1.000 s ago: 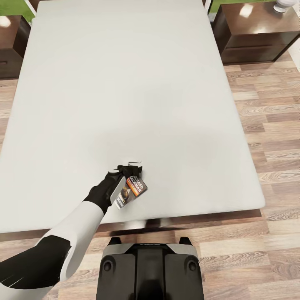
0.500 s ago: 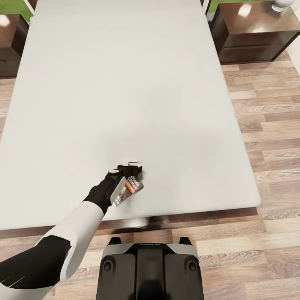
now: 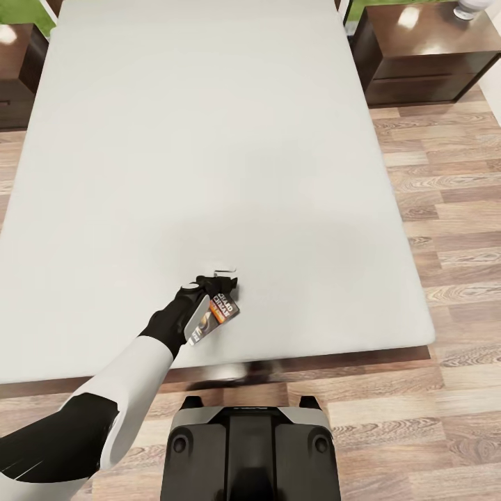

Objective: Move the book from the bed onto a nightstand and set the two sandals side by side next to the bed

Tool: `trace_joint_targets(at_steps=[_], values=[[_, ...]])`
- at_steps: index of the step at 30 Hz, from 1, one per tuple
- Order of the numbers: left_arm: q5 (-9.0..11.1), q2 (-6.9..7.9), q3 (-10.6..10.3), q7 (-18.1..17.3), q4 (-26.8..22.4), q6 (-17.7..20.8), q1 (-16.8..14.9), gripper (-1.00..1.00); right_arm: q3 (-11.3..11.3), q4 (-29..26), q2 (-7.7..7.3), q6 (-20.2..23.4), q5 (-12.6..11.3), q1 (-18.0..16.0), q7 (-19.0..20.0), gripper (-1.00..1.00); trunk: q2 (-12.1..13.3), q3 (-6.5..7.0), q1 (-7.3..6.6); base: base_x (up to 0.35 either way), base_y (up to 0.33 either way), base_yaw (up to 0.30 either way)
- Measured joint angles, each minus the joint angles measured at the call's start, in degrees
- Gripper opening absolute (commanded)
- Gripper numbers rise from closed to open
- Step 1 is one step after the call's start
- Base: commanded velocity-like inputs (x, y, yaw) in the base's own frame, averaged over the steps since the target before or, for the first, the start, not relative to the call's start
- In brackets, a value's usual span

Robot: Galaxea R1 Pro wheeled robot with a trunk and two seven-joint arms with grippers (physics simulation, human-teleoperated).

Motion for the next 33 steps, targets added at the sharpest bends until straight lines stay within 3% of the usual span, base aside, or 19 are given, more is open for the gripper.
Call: trace_joint_targets(at_steps=[33], values=[[0.00, 0.12, 0.00, -0.04, 0.03, 0.00, 0.00, 1.00, 0.00, 0.00, 0.00, 0.00, -0.01, 0.00, 0.06, 1.00, 0.00, 0.00, 0.00, 0.000, -0.038, 0.000]])
